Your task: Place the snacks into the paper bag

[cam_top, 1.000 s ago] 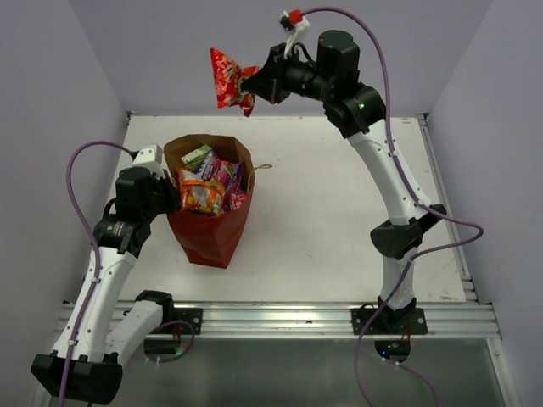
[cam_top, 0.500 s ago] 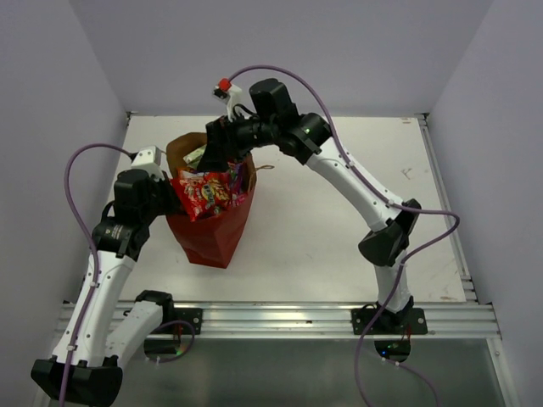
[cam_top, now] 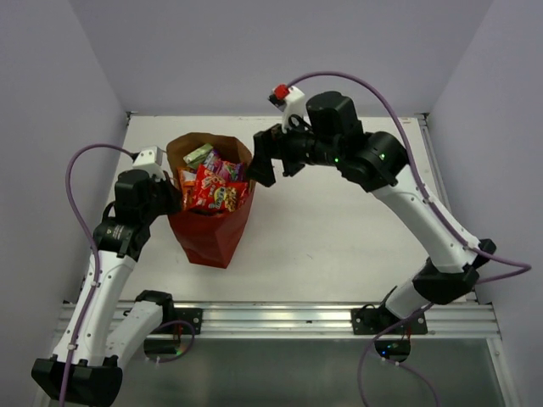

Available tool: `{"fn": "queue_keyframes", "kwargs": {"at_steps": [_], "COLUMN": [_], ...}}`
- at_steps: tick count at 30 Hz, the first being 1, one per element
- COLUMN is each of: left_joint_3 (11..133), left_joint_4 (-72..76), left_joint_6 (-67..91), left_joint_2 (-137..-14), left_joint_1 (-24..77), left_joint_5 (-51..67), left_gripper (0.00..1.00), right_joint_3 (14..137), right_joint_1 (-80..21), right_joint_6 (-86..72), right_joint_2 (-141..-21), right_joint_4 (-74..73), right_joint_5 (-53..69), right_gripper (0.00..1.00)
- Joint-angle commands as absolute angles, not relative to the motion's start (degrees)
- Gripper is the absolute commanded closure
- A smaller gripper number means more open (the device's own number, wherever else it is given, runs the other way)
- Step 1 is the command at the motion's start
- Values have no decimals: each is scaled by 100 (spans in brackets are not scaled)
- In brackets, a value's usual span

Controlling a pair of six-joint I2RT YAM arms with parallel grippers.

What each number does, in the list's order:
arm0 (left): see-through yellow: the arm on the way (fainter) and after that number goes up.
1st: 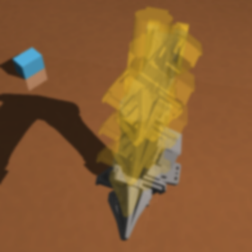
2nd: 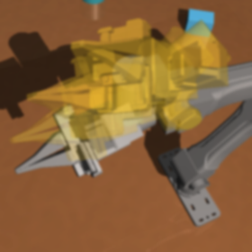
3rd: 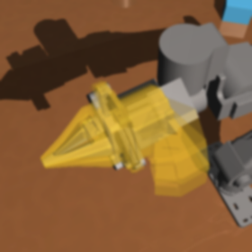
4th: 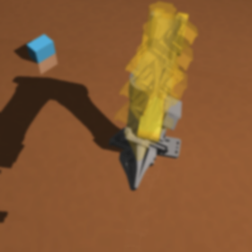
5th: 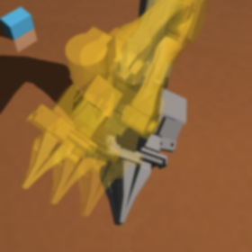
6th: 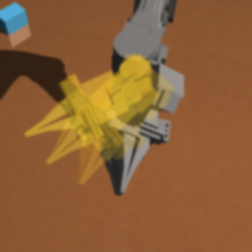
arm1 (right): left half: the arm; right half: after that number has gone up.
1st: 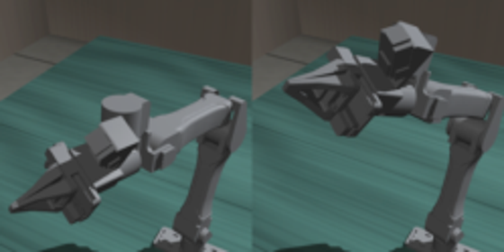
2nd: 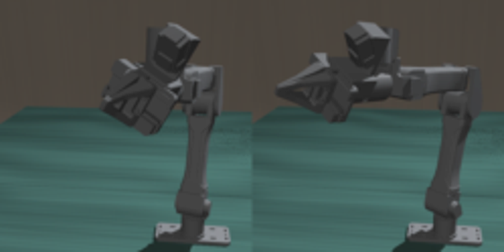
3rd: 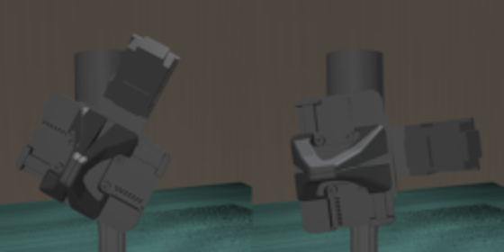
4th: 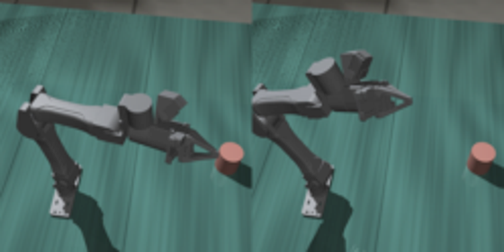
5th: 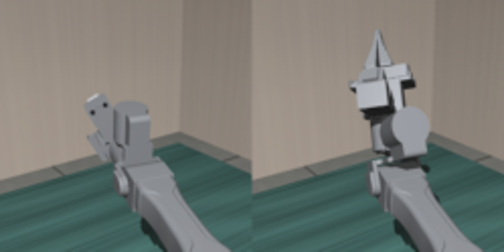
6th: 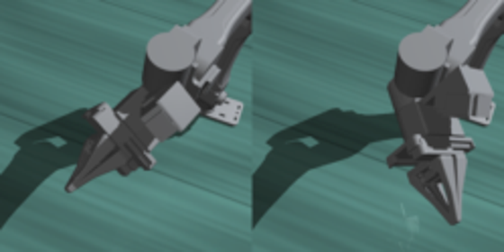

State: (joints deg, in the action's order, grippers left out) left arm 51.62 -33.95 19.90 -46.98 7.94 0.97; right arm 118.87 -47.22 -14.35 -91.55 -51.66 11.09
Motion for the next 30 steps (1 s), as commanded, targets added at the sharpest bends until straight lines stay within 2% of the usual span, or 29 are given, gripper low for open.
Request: {"fn": "queue_keyframes", "kwargs": {"at_steps": [1, 6, 24, 27, 28, 30], "left_joint_3": [5098, 5142, 5036, 5019, 5010, 5027], "left_joint_4": [-3182, -3173, -3094, -3059, -3059, -3050], "left_joint_6": [1934, 1872, 1960, 1969, 1969, 1995], "left_joint_2": [-4711, -4737, -4667, -4658, -4650, -4632], "left_joint_1": [844, 844, 844, 844, 852, 844], "left_joint_5": [483, 510, 562, 580, 571, 554], "left_gripper": [100, 100, 100, 100, 100, 100], "right_joint_3": [10745, 10081, 10081, 9985, 9941, 9853], "right_joint_1": [-4781, -4781, -4781, -4781, -4781, -4781], "right_joint_6": [-1871, -2074, -1987, -1986, -1978, -1960], "right_joint_2": [-8711, -8604, -9668, -9791, -9800, -9861], "right_joint_4": [-5002, -4483, -3569, -3481, -3454, -3428], "right_joint_5": [440, 369, 106, 18, -17, -140], "right_gripper": [2, 4, 14, 19, 31, 41]}}
